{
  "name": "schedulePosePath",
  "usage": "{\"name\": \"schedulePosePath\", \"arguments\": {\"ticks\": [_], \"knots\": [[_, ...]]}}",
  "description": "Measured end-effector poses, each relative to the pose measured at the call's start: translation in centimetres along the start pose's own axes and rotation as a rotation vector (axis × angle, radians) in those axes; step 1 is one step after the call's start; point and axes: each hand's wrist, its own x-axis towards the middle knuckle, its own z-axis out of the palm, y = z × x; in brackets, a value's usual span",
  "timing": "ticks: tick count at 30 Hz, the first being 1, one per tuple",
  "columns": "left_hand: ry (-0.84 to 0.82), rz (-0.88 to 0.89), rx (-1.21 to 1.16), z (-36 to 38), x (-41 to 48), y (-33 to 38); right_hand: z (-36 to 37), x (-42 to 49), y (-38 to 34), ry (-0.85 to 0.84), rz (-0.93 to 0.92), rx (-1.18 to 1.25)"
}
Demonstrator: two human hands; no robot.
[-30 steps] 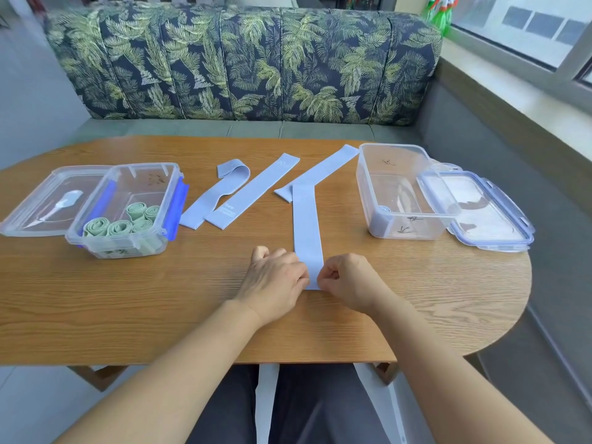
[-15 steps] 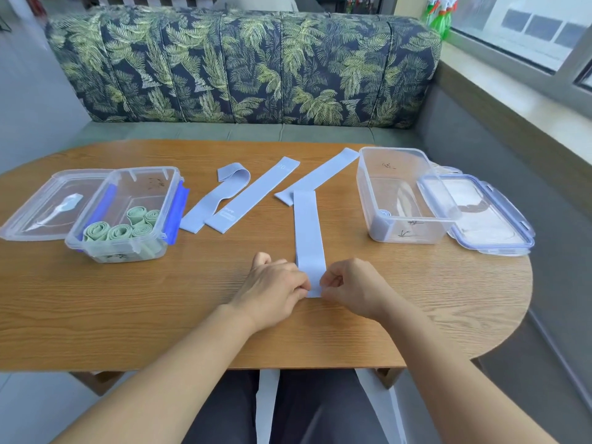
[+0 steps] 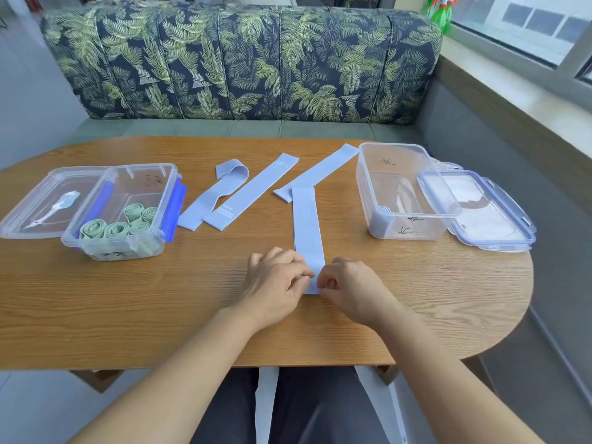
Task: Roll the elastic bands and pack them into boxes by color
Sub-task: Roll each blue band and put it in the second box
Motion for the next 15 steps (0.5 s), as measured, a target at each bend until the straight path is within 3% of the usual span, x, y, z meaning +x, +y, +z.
{"name": "schedulePosePath", "arguments": {"ticks": [4,15], "knots": [[-0.038,0.038,0.086,-0.2,0.1,-0.3,0.0,0.0,-0.3,0.004,-0.017,-0.041],[0.116,0.065,0.166,0.8,-1.3,-0.4,-0.3,0.1,-0.5,-0.042,-0.002,-0.093]]}}
